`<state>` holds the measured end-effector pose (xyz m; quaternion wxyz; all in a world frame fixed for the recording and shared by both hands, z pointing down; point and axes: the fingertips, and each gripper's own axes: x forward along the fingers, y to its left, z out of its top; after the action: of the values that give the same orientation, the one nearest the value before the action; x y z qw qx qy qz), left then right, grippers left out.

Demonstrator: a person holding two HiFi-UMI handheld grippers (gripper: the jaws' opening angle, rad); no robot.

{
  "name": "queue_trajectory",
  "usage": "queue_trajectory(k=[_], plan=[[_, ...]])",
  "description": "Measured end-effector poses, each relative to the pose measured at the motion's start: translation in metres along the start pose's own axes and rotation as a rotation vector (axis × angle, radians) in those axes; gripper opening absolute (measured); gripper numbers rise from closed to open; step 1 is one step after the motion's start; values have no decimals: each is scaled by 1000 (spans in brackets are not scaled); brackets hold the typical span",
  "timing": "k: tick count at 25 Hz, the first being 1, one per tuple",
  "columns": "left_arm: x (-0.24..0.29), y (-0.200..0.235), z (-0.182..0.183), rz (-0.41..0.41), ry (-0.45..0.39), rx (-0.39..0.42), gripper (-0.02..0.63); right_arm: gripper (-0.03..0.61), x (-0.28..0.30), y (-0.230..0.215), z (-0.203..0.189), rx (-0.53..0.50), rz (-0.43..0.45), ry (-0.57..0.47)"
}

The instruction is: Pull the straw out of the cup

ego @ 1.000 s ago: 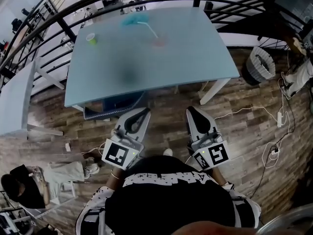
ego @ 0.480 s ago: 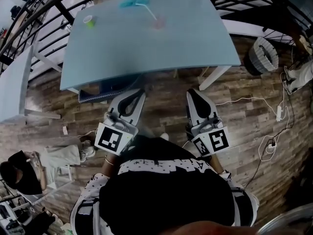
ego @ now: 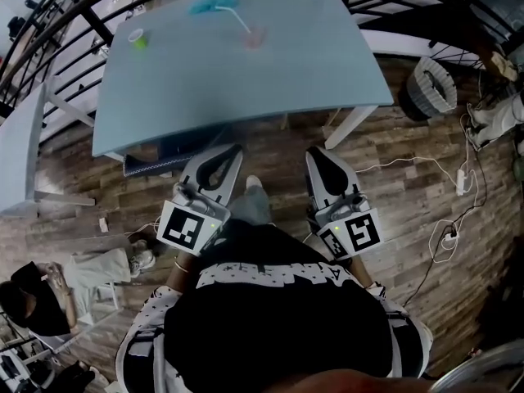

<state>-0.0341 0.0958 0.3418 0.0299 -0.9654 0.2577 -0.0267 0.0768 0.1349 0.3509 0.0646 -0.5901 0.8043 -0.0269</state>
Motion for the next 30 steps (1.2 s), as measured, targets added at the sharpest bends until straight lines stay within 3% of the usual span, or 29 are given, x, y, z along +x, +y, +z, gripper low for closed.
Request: queue_trajectory(k=[19, 23, 30], plan=[[46, 19, -3, -33, -24, -8, 15, 35, 29, -31, -1, -2, -7, 16], [58, 22, -5, -41, -28, -11, 15, 35, 38, -37, 0, -83, -28, 43], [71, 41, -3, -41, -28, -7, 15, 35, 64, -43, 7, -24, 1, 9]])
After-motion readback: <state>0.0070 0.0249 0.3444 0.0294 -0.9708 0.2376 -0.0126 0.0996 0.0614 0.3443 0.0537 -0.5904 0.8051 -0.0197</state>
